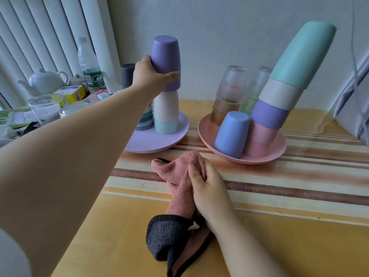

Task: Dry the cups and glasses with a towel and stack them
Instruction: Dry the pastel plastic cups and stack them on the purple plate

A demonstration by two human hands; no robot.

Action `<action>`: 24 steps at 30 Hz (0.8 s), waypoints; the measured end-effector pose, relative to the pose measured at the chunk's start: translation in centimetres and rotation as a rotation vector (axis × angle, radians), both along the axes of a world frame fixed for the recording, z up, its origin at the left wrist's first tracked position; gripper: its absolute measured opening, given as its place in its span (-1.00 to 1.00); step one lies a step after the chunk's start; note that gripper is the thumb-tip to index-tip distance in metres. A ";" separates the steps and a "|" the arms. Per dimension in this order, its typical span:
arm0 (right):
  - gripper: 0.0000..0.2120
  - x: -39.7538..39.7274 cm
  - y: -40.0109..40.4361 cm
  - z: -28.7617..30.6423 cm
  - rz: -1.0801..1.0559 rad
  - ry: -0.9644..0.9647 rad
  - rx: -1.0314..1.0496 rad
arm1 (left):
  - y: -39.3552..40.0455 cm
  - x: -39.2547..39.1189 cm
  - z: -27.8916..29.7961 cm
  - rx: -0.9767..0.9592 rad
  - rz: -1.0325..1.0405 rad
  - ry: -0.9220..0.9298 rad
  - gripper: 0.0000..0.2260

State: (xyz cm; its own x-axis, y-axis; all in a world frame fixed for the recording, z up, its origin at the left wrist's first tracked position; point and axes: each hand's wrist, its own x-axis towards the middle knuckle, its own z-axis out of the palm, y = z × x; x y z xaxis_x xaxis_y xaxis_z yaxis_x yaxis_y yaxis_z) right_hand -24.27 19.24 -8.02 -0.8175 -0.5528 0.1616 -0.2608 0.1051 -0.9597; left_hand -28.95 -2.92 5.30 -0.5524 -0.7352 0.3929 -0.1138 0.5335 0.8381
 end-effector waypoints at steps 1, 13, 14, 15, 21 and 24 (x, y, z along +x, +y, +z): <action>-0.79 0.0 0.0 0.0 0.006 -0.002 -0.005 | 0.0 -0.1 -0.1 0.006 0.011 -0.044 -0.53; -0.89 0.0 -0.2 -0.2 -0.001 -0.004 -0.017 | 1.1 0.3 -3.4 -0.029 0.089 -0.249 -0.50; -0.90 0.1 -0.2 -0.1 -0.004 -0.004 -0.016 | 1.1 0.2 -3.5 -0.043 0.104 -0.263 -0.46; -0.90 0.1 -0.2 0.0 -0.007 -0.006 -0.014 | 1.3 0.2 -3.7 -0.057 0.132 -0.270 -0.41; -0.84 0.3 -0.2 0.3 -0.101 -0.060 -0.006 | 5.1 1.7 -6.7 -0.481 0.065 0.041 -0.66; -0.79 0.2 0.1 0.9 -0.240 -0.057 -0.040 | 8.2 1.0 -7.7 -0.321 -0.364 -0.243 -0.59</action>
